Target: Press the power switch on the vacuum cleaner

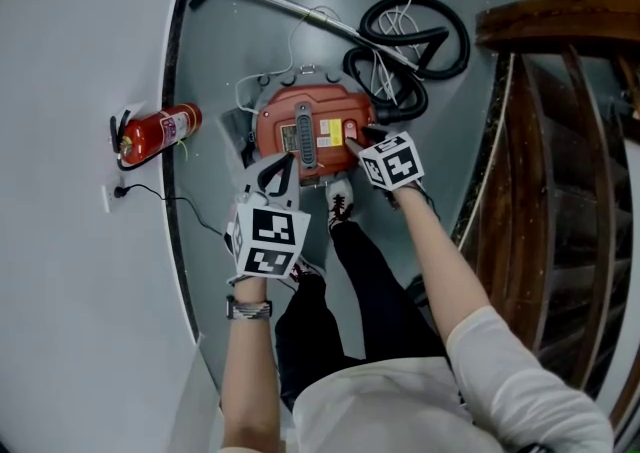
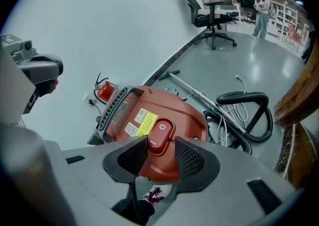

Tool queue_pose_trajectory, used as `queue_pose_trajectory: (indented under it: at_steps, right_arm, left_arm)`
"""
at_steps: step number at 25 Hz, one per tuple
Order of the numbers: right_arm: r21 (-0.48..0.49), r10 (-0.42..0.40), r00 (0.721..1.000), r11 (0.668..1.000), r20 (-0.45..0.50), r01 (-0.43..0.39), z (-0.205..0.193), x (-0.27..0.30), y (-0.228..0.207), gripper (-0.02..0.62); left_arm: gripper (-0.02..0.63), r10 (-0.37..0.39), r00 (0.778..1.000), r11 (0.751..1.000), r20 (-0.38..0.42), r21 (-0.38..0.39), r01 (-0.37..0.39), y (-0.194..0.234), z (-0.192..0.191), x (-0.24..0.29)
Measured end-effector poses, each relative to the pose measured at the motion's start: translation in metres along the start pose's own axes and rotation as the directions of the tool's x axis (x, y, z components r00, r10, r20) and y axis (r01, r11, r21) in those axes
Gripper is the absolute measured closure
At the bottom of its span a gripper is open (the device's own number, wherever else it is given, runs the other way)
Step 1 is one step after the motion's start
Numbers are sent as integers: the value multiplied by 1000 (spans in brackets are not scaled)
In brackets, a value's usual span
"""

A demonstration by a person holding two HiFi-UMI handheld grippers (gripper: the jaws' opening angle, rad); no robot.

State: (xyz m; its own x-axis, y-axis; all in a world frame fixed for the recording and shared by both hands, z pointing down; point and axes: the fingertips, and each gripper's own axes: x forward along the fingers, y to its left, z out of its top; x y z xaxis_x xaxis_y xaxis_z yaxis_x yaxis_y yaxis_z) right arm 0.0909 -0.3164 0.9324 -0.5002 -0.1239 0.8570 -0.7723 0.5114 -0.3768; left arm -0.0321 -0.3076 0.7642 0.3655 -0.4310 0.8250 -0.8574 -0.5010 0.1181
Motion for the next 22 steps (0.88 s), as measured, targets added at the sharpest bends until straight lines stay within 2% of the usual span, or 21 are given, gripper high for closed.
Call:
queue_pose_trajectory:
  at_steps: [7,22]
  right_arm:
    - [-3,-7,1000,1000,-30,6,-3,1,0,429]
    - [-71,-56,998,996,6,56,-1,2,2,425]
  left_arm:
    - [609,-4,1000,1000,-4,-5,4,0,0,1]
    - [609,-15,1000,1000,-10,-12,14,-4,-8,0]
